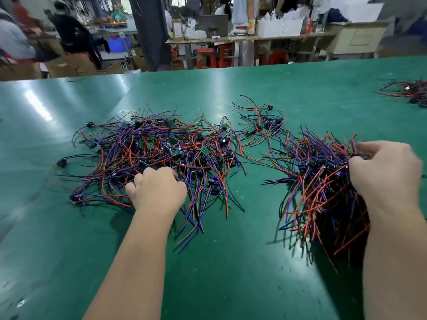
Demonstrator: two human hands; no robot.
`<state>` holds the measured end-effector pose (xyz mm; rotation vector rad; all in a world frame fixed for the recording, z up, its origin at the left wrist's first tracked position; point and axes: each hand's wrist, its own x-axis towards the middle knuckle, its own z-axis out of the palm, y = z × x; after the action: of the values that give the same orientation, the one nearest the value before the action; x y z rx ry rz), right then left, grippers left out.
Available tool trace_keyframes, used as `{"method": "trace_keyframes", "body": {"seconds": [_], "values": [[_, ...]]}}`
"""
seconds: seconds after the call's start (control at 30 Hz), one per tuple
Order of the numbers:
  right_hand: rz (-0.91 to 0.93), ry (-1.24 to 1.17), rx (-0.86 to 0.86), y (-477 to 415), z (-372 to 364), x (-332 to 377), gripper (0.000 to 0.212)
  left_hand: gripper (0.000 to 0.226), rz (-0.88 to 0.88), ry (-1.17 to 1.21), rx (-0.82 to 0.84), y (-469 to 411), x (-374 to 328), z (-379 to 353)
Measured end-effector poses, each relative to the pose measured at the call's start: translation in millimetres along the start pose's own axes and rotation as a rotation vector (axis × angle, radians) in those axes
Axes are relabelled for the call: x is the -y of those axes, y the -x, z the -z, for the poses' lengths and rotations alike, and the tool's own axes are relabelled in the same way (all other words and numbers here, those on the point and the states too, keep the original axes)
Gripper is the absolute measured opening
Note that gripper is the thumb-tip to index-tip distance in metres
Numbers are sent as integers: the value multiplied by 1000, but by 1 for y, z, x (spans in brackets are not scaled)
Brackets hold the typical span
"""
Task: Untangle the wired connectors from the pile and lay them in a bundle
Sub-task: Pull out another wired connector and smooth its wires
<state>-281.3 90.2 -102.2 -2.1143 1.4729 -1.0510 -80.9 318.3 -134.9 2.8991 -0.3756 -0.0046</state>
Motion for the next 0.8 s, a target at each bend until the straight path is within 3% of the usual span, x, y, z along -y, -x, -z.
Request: {"method": "trace_keyframes", "body": {"seconds": [0.17, 0.3, 0.4, 0.47, 0.53, 0.6, 0.67, 0.8], "values": [[161, -88, -72, 7, -5, 10, 31, 31, -30, 206, -196, -3, -3, -4], [248, -166, -98, 15, -8, 18, 28, 33, -216, 702, -532, 3, -11, 3], [180, -415, 58, 25, -12, 28, 22, 28, -394, 1009, -630, 9, -16, 9], [101, -607, 312, 34, -16, 38, 19, 29, -486, 1196, -533, 16, -24, 13], [-76, -871, 683, 44, -20, 49, 16, 30, -597, 1284, -417, 28, -33, 16], [-222, -998, 985, 52, -23, 56, 30, 29, -732, 1264, -274, 40, -42, 16], [-249, -1078, 1105, 58, -25, 59, 36, 29, -867, 1186, -100, 54, -51, 13], [-290, -1273, 1017, 53, -22, 56, 19, 25, -999, 1081, 123, 67, -57, 12]]}}
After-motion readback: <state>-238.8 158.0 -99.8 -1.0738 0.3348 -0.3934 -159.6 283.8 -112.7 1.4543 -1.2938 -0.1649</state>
